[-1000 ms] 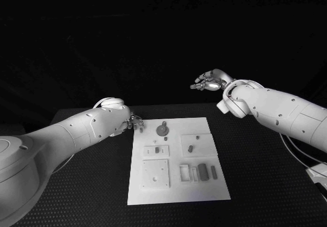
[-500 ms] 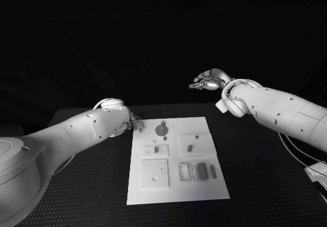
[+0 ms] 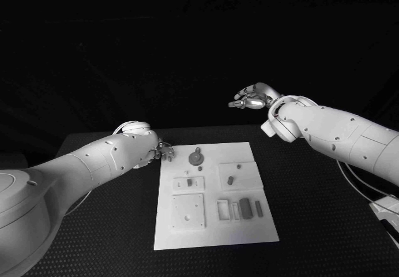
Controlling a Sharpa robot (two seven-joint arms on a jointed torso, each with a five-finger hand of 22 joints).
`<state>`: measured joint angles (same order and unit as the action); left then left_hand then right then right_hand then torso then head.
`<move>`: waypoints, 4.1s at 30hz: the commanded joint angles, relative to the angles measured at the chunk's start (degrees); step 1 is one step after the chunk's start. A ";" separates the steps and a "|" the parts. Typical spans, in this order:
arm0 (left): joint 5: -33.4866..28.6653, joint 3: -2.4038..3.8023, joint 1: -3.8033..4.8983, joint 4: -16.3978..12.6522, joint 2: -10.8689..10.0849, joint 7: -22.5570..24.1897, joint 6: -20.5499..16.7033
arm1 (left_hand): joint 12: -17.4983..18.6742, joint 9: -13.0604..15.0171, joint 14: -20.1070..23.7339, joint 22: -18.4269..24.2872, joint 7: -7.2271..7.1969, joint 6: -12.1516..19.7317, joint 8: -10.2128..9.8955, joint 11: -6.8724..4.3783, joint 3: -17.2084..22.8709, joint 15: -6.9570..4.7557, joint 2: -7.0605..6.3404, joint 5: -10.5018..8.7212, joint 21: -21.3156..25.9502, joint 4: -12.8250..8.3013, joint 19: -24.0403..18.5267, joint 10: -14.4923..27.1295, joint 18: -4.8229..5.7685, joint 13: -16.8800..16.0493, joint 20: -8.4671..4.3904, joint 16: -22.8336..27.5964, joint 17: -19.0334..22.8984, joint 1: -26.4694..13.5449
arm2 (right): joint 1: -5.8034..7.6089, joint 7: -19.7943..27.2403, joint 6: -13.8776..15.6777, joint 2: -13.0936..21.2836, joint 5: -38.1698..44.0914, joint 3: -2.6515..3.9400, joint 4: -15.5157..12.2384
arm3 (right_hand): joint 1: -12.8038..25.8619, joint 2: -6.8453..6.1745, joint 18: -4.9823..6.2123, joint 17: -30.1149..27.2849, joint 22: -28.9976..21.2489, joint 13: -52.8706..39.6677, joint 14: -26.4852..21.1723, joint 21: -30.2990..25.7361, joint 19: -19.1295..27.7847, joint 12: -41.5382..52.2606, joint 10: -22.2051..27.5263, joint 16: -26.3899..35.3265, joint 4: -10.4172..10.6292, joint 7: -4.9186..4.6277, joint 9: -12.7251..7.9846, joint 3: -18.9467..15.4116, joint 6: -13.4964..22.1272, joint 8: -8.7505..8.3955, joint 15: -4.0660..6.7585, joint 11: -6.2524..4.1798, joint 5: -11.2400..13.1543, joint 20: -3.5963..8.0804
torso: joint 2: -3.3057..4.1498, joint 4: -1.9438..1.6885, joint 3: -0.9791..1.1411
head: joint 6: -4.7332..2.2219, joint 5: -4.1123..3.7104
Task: Assemble the parts on the task board
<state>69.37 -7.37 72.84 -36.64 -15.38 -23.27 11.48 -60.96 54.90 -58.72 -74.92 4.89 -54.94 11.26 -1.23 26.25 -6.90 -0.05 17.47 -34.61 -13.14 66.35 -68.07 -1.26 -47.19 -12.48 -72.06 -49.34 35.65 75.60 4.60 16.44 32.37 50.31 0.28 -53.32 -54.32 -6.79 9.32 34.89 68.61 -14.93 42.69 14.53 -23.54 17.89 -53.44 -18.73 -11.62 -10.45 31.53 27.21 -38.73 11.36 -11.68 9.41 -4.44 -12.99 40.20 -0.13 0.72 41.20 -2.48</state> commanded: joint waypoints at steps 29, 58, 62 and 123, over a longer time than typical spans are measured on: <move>-1.49 -0.08 -0.24 1.89 1.10 1.27 0.58 | -0.25 0.12 -0.17 -1.26 -0.10 -0.18 0.58 -0.47 0.49 -0.50 3.14 -3.26 -0.60 -2.53 0.29 -0.21 -1.69 0.35 -0.28 -0.07 -0.04 1.64 | 0.01 0.71 0.11 -0.27 0.04 0.01 -0.17 | -0.50 0.08 -0.99 -0.11 0.16 0.21 -0.17 -0.34 -0.43 -0.22 0.09 0.28 0.12 -3.98 -0.11 -0.03 0.44 0.42 -0.12 0.30 -0.11 0.03 | 0.04 -0.06 0.03 | 0.28 -0.48; -3.27 -0.07 -0.24 2.31 1.33 2.37 1.07 | -0.31 -0.02 -0.90 -1.34 -0.71 -3.15 1.87 -1.00 10.18 -0.63 6.93 -10.59 -1.13 -1.82 0.79 -1.50 -1.45 0.93 -0.37 -0.07 0.13 12.26 | 0.01 0.72 -0.05 -0.40 0.00 0.01 0.01 | -0.50 0.08 -1.01 -0.18 0.25 0.34 -0.17 -0.47 -0.45 -0.22 0.05 0.32 0.13 -3.97 -0.13 -0.05 0.45 0.46 -0.13 0.30 -0.11 0.03 | -0.02 -0.15 0.00 | 0.66 -0.62; -4.78 -0.05 -0.24 2.25 1.17 2.36 0.73 | -0.23 0.43 -1.25 -1.32 -1.12 -4.15 2.59 -1.39 11.03 -0.74 7.32 -10.72 -1.35 -2.18 1.03 -2.07 -1.37 1.14 -0.45 -0.13 0.18 13.31 | 0.01 0.72 -0.04 -0.37 0.00 0.01 0.06 | -0.50 0.07 -1.01 -0.18 0.26 0.36 -0.17 -0.49 -0.45 -0.22 0.04 0.32 0.12 -3.97 -0.14 -0.06 0.45 0.46 -0.13 0.30 -0.11 0.03 | -0.04 -0.15 -0.02 | 0.72 -0.62; -18.05 -6.20 -0.28 -33.28 -14.29 -5.74 -14.95 | 0.76 7.74 -2.86 -1.23 -4.53 -6.77 16.74 -4.58 10.93 -1.35 6.00 -3.66 -1.23 -2.08 2.30 -4.07 -0.95 2.13 -1.23 0.16 0.86 9.91 | -0.02 0.70 -0.59 0.64 -0.13 0.00 0.82 | -0.52 0.04 -1.07 -0.32 0.46 0.65 -0.24 -0.79 -0.43 -0.24 0.02 0.42 0.14 -3.98 -0.19 -0.11 0.51 0.53 -0.17 0.32 -0.11 0.03 | -0.98 -1.60 -0.35 | 2.44 -1.00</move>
<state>51.70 -13.61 72.54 -69.77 -29.80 -28.98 -2.90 -60.46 54.26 -61.32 -74.92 2.00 -60.48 13.49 -4.49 37.08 -7.64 5.66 13.48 -35.99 -15.10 68.40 -71.38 -1.07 -45.12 -13.30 -72.04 -48.57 45.84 75.59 4.68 16.39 33.06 49.98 0.27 -52.46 -54.33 -6.79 9.32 34.65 68.97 -14.33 42.70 14.08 -23.54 17.89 -53.44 -18.51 -11.62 -10.64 31.40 27.21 -38.54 11.64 -11.68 9.41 -4.44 -12.99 39.19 -1.73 0.41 43.59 -3.38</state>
